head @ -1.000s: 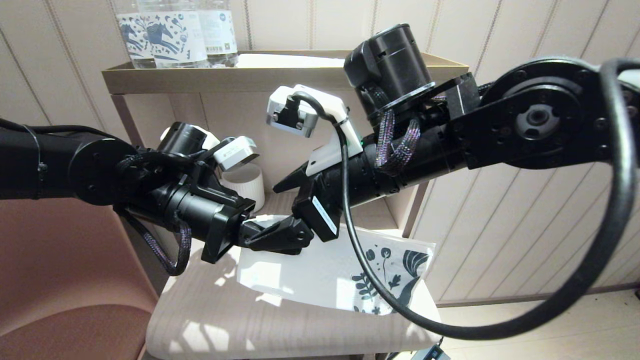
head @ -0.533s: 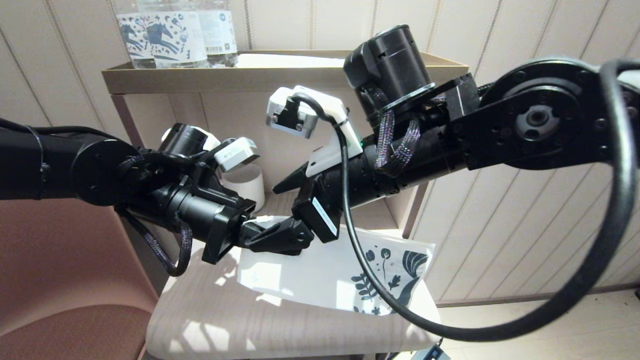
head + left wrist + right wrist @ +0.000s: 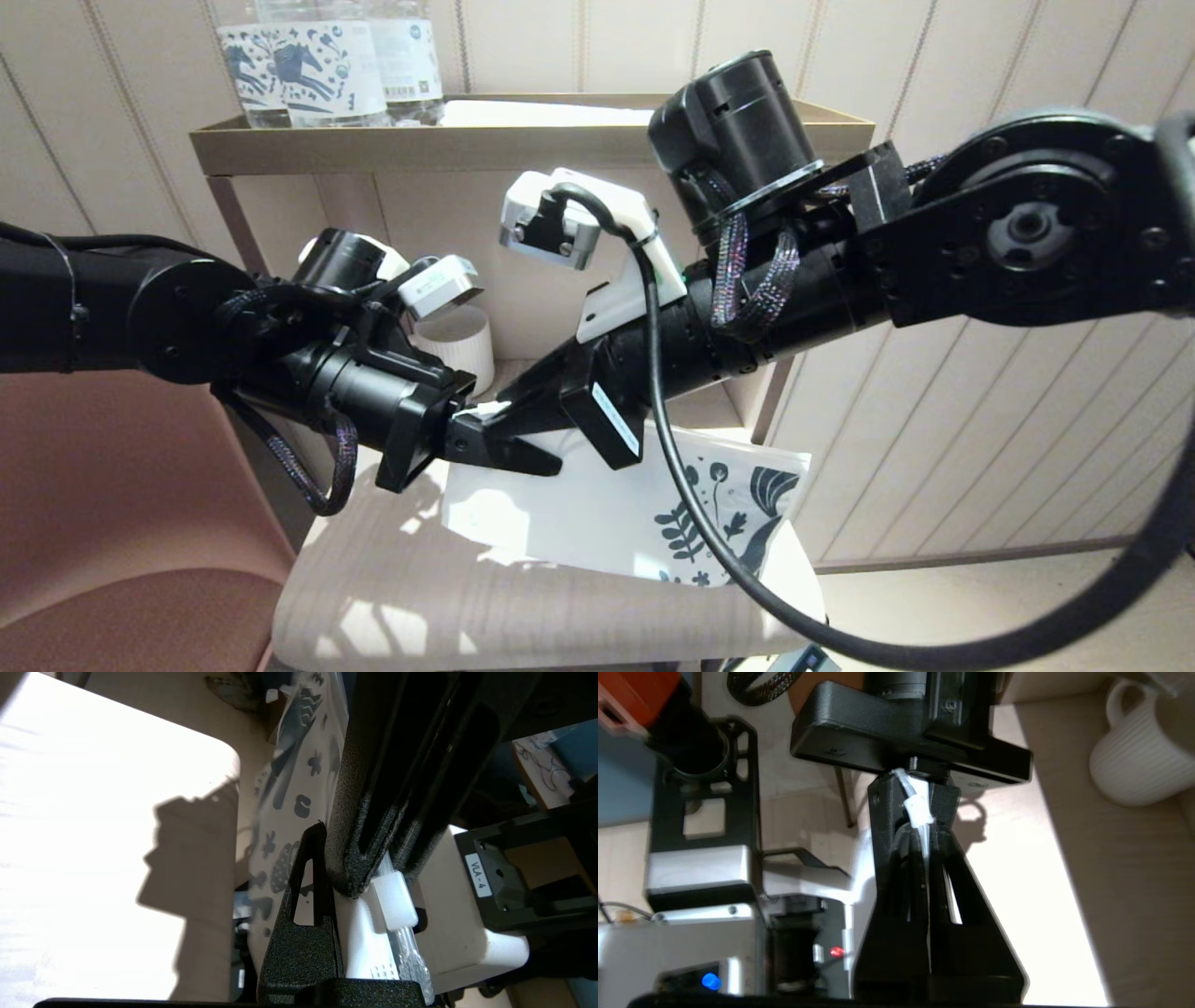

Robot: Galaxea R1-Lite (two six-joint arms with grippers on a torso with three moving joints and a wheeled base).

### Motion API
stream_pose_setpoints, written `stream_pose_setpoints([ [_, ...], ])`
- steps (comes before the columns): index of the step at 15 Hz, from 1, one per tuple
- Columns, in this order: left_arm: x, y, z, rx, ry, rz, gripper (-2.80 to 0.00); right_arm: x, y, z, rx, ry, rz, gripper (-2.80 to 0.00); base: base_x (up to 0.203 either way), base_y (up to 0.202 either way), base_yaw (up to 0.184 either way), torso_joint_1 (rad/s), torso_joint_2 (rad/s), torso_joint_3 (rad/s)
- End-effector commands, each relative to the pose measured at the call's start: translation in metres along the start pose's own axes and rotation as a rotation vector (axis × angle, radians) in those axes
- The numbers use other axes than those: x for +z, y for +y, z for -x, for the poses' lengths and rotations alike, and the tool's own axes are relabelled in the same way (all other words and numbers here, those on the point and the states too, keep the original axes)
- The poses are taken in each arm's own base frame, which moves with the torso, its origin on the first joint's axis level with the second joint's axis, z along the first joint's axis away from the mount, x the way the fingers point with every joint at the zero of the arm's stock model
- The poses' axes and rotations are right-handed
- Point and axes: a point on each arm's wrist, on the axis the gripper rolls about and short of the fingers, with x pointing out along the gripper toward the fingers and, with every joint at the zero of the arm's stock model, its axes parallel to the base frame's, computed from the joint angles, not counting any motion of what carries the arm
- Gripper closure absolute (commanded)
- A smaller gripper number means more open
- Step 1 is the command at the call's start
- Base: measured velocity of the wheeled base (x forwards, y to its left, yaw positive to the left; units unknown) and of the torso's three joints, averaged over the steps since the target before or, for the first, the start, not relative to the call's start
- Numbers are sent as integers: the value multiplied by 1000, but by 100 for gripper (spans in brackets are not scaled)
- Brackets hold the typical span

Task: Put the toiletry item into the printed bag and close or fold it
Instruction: Close the strorage bag and place it on the desk

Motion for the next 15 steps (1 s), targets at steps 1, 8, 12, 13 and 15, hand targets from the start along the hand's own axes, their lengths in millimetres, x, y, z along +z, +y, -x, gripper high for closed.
stream_pose_setpoints([
  [1,0,-1,0,-7,-3,-2,0,-1,1,0,5,5,2,0,0,0,0,0,0,0],
  [8,-1,0,-1,-9,-1,0,0,0,0,0,6,2,0,0,0,0,0,0,0,0],
  [12,-1,1,-1,-9,0,2,0,-1,1,-2,7,6,1,0,0,0,0,0,0,0],
  [13,-1,1,-1,-8,-1,2,0,-2,1,-2,7,6,2,-280,0,0,0,0,0,0],
  [15,-1,0,-1,-8,-1,-1,0,0,0,-2,6,0,6,-280,0,0,0,0,0,0],
])
